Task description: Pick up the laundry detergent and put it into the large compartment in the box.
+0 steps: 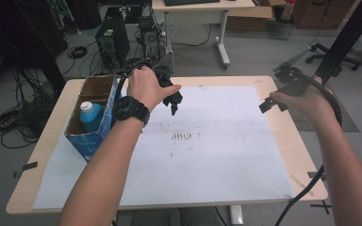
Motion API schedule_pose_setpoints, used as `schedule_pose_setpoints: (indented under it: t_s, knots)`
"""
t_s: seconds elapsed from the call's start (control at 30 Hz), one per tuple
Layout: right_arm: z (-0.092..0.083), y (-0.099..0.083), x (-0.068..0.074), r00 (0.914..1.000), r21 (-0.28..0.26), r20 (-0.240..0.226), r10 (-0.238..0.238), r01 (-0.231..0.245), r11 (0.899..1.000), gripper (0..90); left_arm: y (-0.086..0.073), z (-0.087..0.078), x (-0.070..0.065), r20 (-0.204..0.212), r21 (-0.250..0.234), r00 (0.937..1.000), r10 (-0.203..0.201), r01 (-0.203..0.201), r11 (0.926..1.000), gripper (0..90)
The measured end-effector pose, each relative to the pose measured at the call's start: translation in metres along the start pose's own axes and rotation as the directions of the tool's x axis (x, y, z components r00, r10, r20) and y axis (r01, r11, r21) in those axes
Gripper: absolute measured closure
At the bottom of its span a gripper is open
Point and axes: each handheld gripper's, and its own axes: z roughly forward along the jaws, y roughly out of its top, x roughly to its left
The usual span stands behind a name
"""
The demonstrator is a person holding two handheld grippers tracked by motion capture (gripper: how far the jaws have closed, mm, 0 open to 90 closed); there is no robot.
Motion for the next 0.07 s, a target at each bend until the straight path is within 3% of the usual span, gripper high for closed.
schedule_pose_setpoints:
  t_s: [0.07]
  knots:
    - [-0.0005, 0.0001, 0.0001, 1.0, 0.003, 0.002, -0.002, 0.002, 1.0, 22.3, -0.0005, -0.0003, 0.0009, -0.002, 0.002, 1.0, 0.0, 0.0, 1.0, 18.9]
